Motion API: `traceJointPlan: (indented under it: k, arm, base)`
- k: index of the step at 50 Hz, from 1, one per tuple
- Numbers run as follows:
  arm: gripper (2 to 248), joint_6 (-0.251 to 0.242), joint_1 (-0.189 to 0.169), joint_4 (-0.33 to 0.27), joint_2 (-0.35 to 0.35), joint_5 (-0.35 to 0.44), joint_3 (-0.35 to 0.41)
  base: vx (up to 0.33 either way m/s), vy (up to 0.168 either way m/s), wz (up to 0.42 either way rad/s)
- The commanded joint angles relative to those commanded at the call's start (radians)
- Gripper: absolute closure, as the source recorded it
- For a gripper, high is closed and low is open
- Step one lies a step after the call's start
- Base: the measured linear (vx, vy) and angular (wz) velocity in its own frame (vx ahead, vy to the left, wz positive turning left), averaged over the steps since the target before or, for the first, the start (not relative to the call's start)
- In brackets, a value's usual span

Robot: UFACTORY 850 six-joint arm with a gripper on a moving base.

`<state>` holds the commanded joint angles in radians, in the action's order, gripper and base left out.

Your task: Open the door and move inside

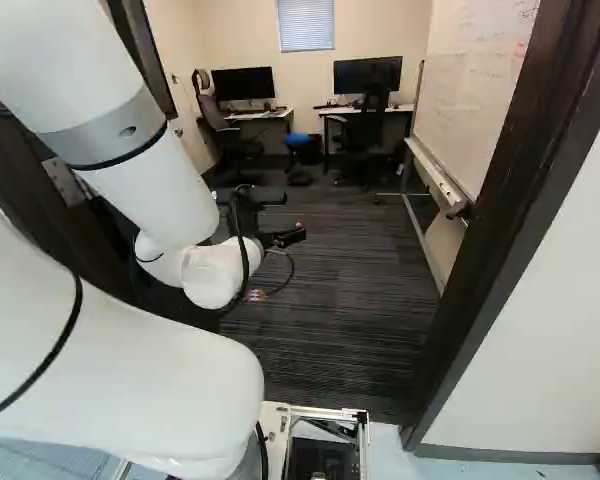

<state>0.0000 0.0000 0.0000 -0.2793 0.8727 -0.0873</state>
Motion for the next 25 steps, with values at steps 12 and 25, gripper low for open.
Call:
traceJointPlan:
  k: [12,25]
  arm:
    - [3,0.0,0.0,0.0,0.0,0.0,0.0]
    - [3,0.0,0.0,0.0,0.0,0.0,0.0]
  base:
    - [0.13,-0.028,-0.011]
    - [0.118,0.001,-0.006]
